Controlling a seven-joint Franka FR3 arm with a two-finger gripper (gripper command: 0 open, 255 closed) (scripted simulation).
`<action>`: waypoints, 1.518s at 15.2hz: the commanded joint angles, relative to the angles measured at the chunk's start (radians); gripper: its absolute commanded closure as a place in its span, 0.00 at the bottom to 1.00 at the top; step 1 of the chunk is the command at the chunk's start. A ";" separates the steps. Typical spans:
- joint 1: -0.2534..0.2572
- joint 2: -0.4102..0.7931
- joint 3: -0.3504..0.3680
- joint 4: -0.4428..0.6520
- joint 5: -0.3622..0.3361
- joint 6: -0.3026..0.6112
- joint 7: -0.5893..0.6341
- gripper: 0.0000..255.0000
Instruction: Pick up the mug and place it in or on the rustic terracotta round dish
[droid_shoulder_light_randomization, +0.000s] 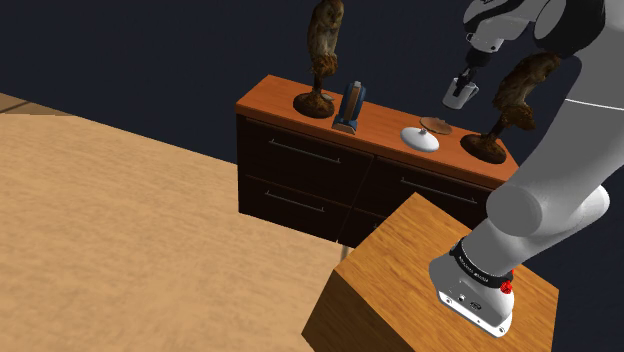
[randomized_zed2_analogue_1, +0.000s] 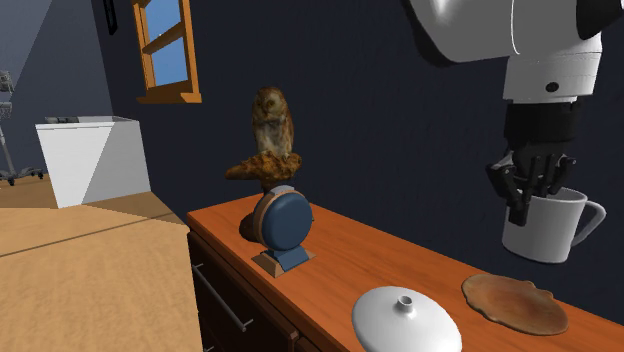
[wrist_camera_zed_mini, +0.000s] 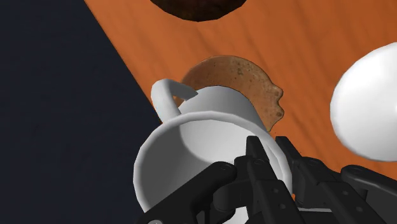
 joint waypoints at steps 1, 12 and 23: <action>-0.009 0.006 -0.002 -0.010 0.006 0.016 -0.016 1.00; -0.014 0.049 0.010 -0.106 0.035 0.148 -0.032 1.00; -0.019 0.075 0.018 -0.138 0.053 0.202 -0.042 1.00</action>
